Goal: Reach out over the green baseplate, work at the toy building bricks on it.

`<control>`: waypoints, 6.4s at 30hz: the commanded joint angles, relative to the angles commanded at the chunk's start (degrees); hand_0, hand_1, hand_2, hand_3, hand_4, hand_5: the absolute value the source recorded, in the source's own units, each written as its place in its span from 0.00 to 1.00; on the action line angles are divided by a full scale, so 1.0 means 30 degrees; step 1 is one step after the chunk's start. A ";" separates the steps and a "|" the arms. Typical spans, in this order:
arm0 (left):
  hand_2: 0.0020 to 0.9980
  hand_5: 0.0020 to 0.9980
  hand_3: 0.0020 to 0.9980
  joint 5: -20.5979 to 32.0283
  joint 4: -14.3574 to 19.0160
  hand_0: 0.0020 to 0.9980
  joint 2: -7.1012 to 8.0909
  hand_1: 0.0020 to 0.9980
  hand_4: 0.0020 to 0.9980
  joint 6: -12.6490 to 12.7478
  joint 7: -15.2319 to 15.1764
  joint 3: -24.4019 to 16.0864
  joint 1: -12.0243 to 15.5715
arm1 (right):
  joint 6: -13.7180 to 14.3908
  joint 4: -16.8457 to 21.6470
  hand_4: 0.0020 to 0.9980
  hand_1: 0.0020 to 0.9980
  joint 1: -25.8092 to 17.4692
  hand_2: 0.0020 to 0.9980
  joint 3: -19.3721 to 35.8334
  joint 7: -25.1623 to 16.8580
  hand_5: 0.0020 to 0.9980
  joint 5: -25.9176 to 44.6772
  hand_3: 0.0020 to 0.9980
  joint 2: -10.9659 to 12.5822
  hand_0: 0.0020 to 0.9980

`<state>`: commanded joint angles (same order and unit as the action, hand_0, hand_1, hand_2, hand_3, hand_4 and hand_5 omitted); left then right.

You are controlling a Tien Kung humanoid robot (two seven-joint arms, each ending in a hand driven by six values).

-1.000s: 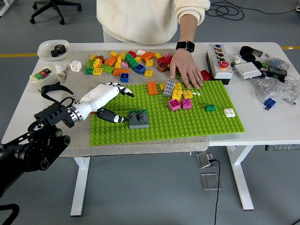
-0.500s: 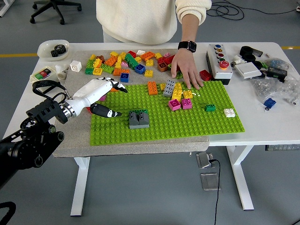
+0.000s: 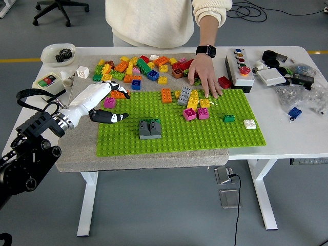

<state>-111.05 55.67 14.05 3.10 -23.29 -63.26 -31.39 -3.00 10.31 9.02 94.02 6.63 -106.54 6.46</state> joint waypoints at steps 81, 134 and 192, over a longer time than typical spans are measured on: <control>0.85 0.85 0.68 -0.0903 0.0163 1.00 -0.0736 0.91 1.00 -0.0873 0.0940 0.1285 0.1709 | 0.0019 0.0000 0.83 0.65 0.0004 0.68 -0.0060 -0.0002 0.53 0.0086 0.62 0.0017 0.74; 0.83 0.82 0.68 0.1228 0.2168 1.00 -0.0667 0.89 1.00 -0.1044 0.1323 -0.0177 0.1642 | 0.0040 0.0000 0.83 0.65 -0.0009 0.68 -0.0054 -0.0004 0.53 0.0160 0.62 0.0027 0.74; 0.89 0.57 0.92 1.2441 0.7138 0.95 -0.0339 0.93 1.00 -0.4964 0.4239 -0.3008 0.4264 | 0.0756 0.0000 0.82 0.64 0.0482 0.68 0.0054 0.0044 0.52 -0.0392 0.61 -0.0023 0.74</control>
<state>-73.72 77.08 13.03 -11.80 -10.58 -72.29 -18.59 -0.74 10.31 10.46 94.18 6.76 -107.72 6.39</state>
